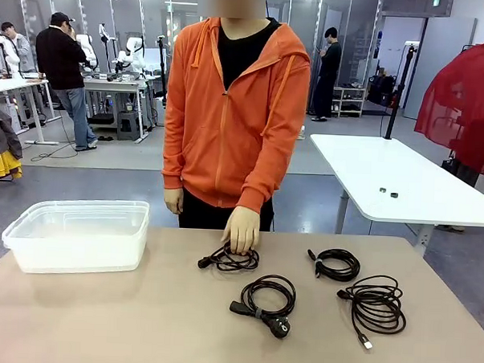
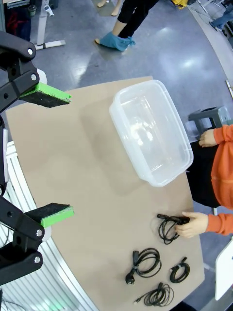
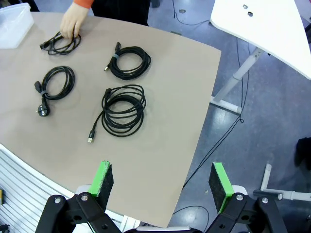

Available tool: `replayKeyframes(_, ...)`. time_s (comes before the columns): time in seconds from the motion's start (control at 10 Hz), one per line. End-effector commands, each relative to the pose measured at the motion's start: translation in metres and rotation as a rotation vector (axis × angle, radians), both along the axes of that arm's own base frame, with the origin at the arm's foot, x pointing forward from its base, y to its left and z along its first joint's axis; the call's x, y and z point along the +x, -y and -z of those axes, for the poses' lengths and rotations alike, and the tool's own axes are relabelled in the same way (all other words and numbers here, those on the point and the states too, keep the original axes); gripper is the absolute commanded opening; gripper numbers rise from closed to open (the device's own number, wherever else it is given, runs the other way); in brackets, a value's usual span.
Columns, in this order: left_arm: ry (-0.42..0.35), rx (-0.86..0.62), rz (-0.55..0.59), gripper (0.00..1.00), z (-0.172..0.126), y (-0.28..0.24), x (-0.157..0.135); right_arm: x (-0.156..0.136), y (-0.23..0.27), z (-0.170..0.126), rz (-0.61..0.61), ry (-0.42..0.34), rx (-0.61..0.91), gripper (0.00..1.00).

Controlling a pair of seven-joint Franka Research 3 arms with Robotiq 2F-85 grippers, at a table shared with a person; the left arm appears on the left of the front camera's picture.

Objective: Organize and store the cables.
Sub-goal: Place the Power Cable into the Organizing box.

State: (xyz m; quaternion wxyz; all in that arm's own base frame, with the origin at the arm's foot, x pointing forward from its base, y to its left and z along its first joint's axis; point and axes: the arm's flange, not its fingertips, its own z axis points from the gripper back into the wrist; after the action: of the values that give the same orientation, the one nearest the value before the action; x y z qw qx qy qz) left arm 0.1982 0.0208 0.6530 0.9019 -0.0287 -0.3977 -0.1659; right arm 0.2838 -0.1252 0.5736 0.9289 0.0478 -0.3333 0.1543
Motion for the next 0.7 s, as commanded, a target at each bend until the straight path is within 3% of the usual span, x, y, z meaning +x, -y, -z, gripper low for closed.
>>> replayKeyframes(0.0,0.000,0.006,0.005,1.00,0.0034,-0.0003,-0.0010,-0.0009,0.0002,-0.0008,0.001,0.003,-0.001,1.00)
replayKeyframes(0.6,0.000,0.006,0.005,1.00,0.0034,-0.0003,-0.0010,-0.0009,0.0002,-0.0008,0.001,0.003,-0.001,1.00)
